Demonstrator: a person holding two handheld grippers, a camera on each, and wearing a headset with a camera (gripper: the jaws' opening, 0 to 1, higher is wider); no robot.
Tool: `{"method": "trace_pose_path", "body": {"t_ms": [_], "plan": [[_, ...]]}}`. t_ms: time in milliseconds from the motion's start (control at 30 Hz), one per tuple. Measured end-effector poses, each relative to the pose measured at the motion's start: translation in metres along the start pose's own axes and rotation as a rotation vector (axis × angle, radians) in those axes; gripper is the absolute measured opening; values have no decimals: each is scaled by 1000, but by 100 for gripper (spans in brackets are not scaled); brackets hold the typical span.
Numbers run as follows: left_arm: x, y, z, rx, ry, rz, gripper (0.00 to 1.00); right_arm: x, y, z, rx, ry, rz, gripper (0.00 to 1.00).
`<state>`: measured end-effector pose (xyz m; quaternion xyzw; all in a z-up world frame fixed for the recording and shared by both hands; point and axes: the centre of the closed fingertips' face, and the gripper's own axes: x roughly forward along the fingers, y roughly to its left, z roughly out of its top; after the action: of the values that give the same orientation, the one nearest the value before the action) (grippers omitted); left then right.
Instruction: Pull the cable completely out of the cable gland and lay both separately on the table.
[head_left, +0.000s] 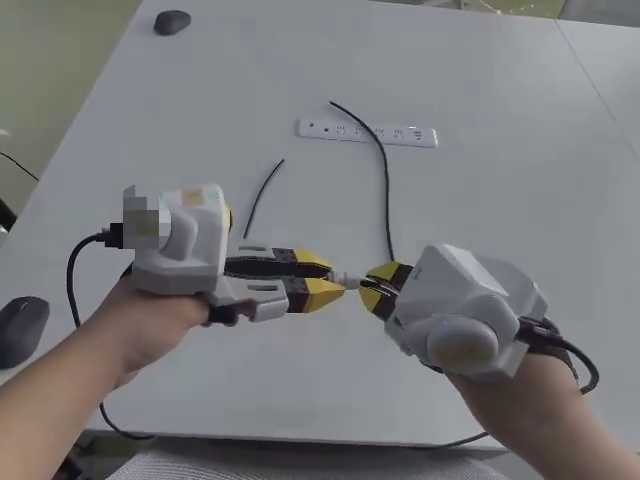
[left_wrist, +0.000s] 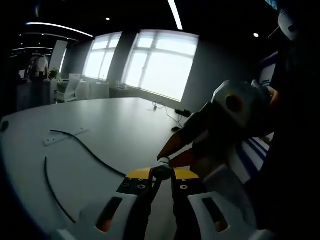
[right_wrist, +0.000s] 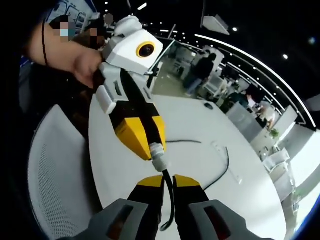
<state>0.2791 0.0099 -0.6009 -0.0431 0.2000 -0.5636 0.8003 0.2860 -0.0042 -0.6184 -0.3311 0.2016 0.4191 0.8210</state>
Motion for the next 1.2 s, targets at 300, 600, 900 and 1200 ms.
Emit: {"method": "trace_pose_path", "body": {"t_ms": [300, 600, 900, 1200], "plan": [[-1, -1, 3, 9, -12, -3, 15, -2, -3, 1, 33, -27, -41, 1], [3, -4, -1, 37, 6, -8, 15, -1, 0, -7, 93, -26, -36, 0], [3, -3, -2, 35, 8, -7, 15, -1, -3, -16, 147, -14, -41, 0], [1, 1, -3, 24, 10, -2, 14, 2, -10, -36, 235, 13, -52, 0]]}}
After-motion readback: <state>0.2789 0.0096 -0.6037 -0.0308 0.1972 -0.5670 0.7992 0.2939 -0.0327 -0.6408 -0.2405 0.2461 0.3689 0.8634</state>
